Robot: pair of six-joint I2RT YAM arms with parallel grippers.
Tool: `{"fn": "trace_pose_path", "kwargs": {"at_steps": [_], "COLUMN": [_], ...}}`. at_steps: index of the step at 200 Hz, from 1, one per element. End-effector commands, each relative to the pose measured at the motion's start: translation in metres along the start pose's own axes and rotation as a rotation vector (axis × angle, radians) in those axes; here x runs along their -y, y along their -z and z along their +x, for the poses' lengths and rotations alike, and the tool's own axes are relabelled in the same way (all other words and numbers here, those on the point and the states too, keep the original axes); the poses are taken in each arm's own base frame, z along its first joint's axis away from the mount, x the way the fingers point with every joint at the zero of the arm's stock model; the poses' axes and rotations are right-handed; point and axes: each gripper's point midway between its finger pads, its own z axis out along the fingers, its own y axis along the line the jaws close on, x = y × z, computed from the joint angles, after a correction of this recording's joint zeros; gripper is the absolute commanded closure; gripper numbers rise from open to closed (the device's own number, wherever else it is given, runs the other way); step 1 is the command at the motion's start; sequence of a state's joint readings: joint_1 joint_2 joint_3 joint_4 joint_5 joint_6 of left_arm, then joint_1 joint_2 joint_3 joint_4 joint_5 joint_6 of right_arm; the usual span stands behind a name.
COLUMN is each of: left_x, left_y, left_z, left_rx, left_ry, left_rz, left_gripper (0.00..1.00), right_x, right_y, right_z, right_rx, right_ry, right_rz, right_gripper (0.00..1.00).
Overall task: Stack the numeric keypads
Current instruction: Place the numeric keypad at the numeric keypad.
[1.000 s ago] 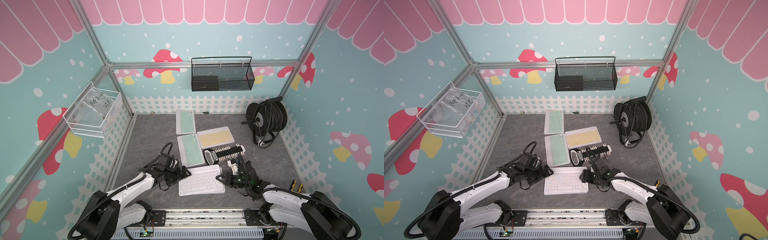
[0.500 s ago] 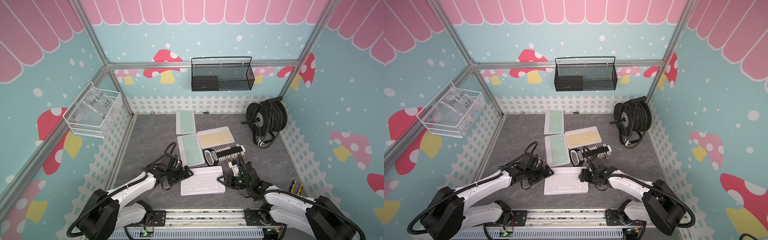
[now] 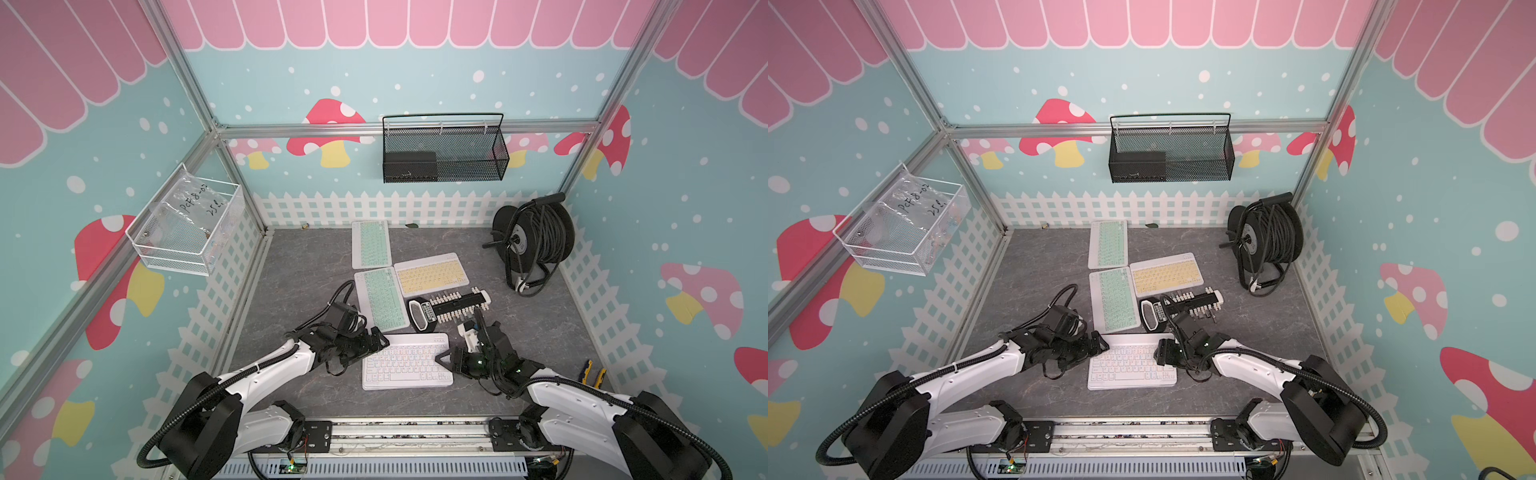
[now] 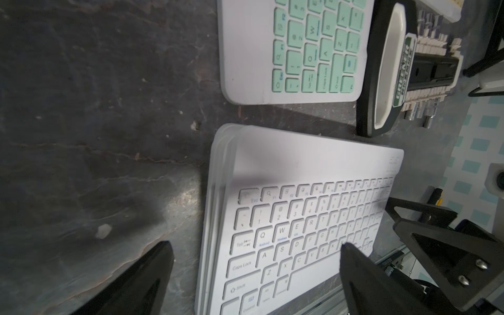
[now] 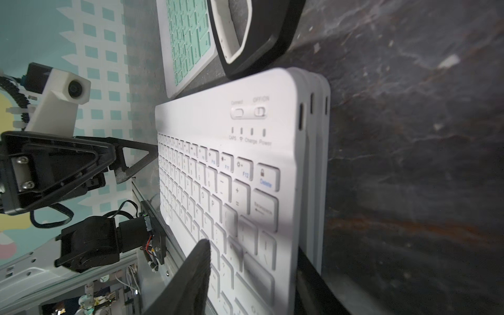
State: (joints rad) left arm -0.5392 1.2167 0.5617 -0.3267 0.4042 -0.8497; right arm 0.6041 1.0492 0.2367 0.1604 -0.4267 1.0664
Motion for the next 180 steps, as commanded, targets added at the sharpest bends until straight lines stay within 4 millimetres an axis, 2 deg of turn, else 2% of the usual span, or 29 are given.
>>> {"fn": "trace_pose_path", "kwargs": {"at_steps": [1, 37, 89, 145, 180], "left_x": [0.011, 0.010, 0.009, 0.008, 0.006], "left_y": [0.002, 0.003, 0.006, 0.007, 0.010], "left_z": [-0.007, -0.007, -0.007, -0.006, -0.004], "left_rx": [0.025, 0.032, 0.040, 0.045, 0.054], "left_ry": [-0.007, -0.005, -0.003, -0.004, 0.004], "left_rz": [0.023, 0.022, 0.018, 0.020, 0.022], "left_gripper": [0.03, 0.03, 0.03, 0.03, 0.03], "right_x": [-0.007, -0.010, 0.000, -0.008, -0.003], "right_y": [0.002, 0.000, 0.004, 0.006, 0.005], "right_z": [-0.010, -0.013, -0.006, -0.016, -0.016], "right_rx": [0.016, -0.006, -0.043, -0.040, -0.043], "right_ry": [0.057, 0.074, 0.072, 0.121, 0.108], "right_rz": [0.032, 0.054, 0.117, 0.146, 0.175], "right_gripper": [0.49, 0.48, 0.44, 0.40, 0.40]}}
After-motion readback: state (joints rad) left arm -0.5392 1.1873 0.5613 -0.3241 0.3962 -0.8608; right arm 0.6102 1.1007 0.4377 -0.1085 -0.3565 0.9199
